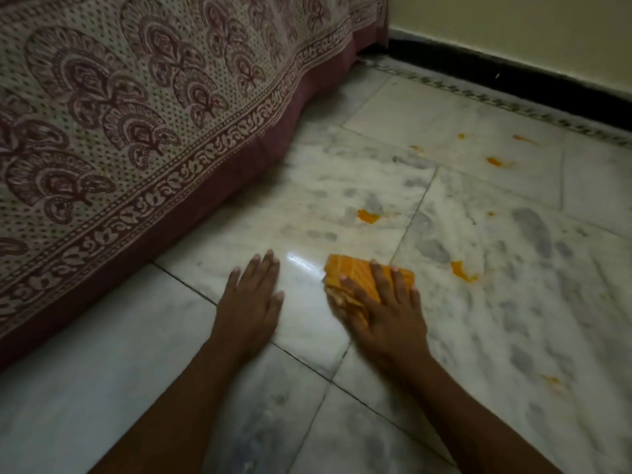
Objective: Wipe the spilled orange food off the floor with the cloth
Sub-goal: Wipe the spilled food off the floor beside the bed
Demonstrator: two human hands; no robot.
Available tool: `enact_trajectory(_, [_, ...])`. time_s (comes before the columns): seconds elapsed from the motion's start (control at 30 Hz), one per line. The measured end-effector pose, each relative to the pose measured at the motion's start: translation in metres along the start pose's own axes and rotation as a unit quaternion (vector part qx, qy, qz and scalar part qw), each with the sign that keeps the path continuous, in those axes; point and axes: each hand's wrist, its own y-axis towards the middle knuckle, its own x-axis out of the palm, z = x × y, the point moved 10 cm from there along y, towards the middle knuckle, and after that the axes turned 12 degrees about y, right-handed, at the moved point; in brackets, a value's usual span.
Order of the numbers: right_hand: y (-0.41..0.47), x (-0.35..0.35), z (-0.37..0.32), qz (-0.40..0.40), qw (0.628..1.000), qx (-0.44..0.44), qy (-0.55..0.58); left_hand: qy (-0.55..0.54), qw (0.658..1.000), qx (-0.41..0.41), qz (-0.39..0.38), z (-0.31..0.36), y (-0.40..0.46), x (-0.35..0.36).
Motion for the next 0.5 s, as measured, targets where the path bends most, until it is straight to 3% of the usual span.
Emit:
enact_trajectory(0.17, [0.091,-0.004,0.038,0.096,0.99,0.101,-0.012,0.03,0.999,-0.019,0.038,0.017,0.054,0.003])
enact_trajectory(0.27, [0.123,0.02,0.013,0.107,0.993,0.05,-0.012,0.045,0.998,-0.015,0.039,0.011,0.052,0.014])
enact_trajectory(0.4, [0.069,0.013,0.004,0.068,0.995,-0.074,-0.021,0.041,0.999,-0.021,0.026,0.011,0.051,0.013])
enact_trajectory(0.5, [0.062,-0.008,0.042,0.084,0.996,-0.023,-0.03,0.037,0.999,-0.016,0.018,0.016,0.057,0.008])
